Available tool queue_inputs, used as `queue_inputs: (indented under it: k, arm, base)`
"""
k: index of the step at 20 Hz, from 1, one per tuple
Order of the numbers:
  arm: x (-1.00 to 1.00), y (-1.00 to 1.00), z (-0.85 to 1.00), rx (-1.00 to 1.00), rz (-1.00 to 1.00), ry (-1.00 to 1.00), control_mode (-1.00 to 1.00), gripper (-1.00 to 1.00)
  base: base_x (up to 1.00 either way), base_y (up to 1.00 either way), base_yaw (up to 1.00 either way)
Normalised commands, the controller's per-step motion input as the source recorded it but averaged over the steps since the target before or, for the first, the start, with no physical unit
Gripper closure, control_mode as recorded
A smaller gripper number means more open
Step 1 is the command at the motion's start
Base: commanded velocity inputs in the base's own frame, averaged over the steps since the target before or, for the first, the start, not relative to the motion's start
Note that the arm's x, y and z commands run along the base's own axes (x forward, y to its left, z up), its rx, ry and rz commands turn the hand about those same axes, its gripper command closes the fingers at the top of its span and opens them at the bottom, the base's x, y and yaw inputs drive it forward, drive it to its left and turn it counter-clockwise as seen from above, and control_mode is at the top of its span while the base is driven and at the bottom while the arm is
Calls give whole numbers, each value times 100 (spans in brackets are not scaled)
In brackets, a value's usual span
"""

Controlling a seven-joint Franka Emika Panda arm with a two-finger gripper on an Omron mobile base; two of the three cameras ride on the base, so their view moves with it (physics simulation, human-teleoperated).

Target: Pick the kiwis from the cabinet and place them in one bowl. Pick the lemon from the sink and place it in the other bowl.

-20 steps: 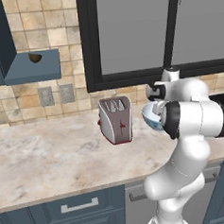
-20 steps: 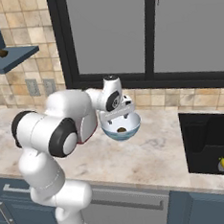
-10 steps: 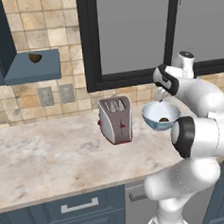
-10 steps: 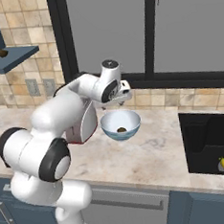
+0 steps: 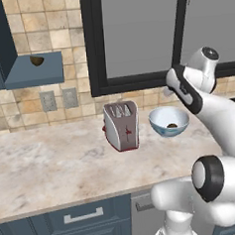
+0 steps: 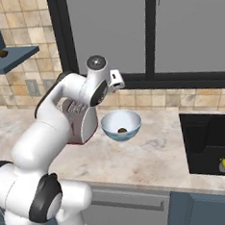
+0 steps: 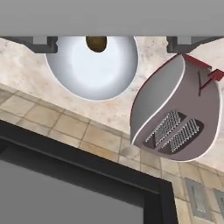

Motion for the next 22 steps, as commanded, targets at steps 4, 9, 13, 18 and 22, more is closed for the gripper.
queue_inputs:
  k: [4,9,13,18,22]
  arm:
    - [-49,20,35,4,-22,-7,-100,-100]
    - [-29,5,23,14,-36,-8,-100,-100]
    - [-8,13,27,24,-28,-3,-100,-100]
    - [-15,44,7,24,-8,7,-100,-100]
    - [-34,48,7,5,1,4,-100,-100]
  base:
    - [0,0,0]
    - [0,0,0]
    - [0,0,0]
    - [0,0,0]
    - [0,0,0]
